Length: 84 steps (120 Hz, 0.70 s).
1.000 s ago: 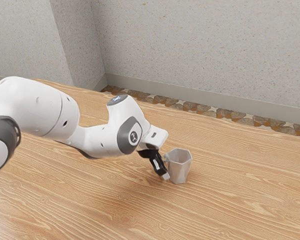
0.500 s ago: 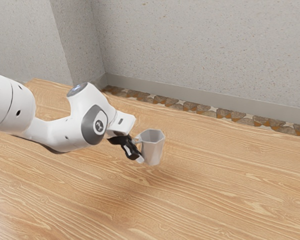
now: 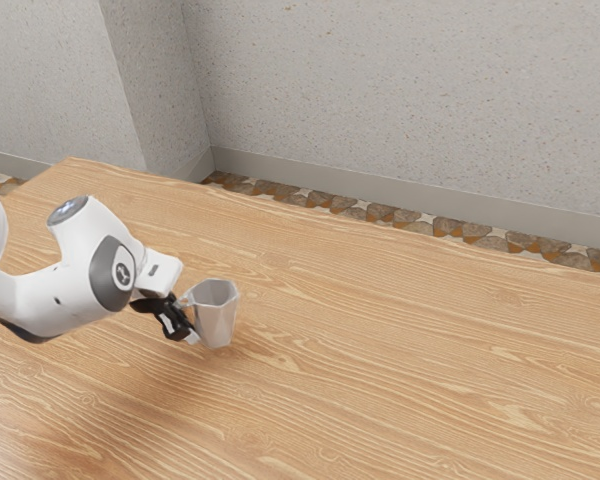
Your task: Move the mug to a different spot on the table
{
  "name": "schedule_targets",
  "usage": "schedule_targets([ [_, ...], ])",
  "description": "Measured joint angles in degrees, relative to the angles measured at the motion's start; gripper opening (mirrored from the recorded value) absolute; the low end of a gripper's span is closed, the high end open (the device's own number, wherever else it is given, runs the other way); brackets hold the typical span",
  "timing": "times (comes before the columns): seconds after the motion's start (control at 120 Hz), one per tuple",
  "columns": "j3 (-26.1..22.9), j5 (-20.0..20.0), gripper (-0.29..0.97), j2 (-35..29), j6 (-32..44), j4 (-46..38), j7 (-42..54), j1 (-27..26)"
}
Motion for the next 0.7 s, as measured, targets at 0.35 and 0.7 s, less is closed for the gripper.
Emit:
schedule_targets([
  [0.35,0.3,-0.6,-0.11,1.5,1.3,1.0,5.8,-1.0],
  [0.7,0.2,-1.4,-0.11,4.8,1.7,2.7,9.3,-1.1],
])
